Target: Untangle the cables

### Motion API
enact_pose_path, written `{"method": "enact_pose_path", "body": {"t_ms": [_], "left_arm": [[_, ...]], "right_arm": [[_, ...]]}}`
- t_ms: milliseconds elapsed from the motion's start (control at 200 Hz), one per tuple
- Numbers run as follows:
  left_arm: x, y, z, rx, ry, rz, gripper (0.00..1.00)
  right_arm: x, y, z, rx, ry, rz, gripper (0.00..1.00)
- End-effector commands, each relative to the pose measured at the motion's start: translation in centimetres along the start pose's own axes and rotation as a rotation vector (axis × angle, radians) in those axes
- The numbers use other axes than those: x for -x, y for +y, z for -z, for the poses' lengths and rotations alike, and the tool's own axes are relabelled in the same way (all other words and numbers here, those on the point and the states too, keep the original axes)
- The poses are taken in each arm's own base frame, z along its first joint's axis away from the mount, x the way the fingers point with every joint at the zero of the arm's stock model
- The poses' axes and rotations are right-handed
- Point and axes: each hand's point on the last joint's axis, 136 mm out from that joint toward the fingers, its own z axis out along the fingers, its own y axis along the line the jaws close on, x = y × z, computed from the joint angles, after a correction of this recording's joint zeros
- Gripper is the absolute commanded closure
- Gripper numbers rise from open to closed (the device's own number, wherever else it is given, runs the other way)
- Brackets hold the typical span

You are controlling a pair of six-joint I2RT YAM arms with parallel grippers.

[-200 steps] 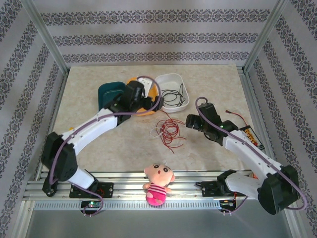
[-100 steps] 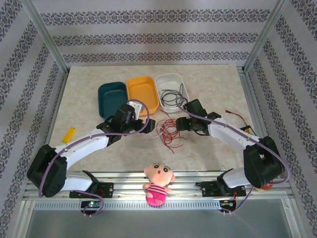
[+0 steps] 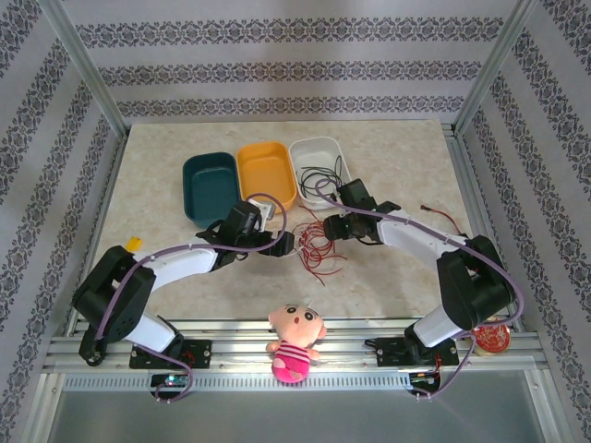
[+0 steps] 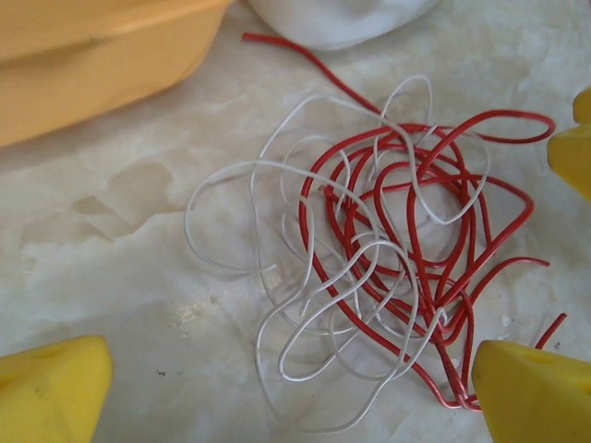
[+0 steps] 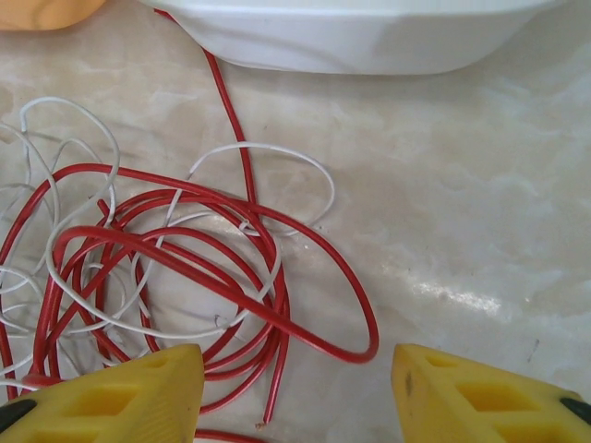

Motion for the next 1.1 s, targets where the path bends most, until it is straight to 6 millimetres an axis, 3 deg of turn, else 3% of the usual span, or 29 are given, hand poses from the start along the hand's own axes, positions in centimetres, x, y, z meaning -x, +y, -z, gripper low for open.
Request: {"method": "enact_pose_path", "body": {"t_ms": [0, 235, 430, 570, 650, 854, 969, 1094], "left_arm": [[0.5, -1.0, -0.8, -0.052, -0.020, 0.018, 0.00], [0.4, -0.8, -2.1, -0.050, -0.006, 0.035, 0.02], [0.2, -0.4, -3.3, -0.031, 0.012, 0.028, 0.15], [-0.1, -0.5, -4.2, -0.044, 0.035, 0.030, 0.28], [-0.2, -0.7, -4.7, -0.062, 0.041, 0.037, 0.37], [-0.3, -0.9, -5.4, -0.079, 0.052, 0.060, 0.53], [-0.2, -1.0, -5.5, -0.085, 0.046, 0.070, 0.65], [0.0, -1.1, -5.4, -0.090, 0.033, 0.079, 0.71]], "right_arm": [[1.2, 0.6, -0.3, 0.024, -0.010, 0.038, 0.44], [1.2, 1.0, -1.2, 0.022, 0.013, 0.053, 0.47], [1.0, 1.4, -1.3, 0.020, 0.012, 0.051, 0.60], [0.9, 1.8, -0.9, 0.017, 0.008, 0.062, 0.75], [0.9, 1.9, -0.2, 0.006, 0.001, 0.066, 0.85], [1.5, 2.7, 2.6, 0.013, -0.051, 0.072, 1.00], [2.1, 3.1, 4.4, 0.017, -0.091, 0.063, 1.00], [3.0, 3.6, 6.6, 0.036, -0.148, 0.054, 1.00]]}}
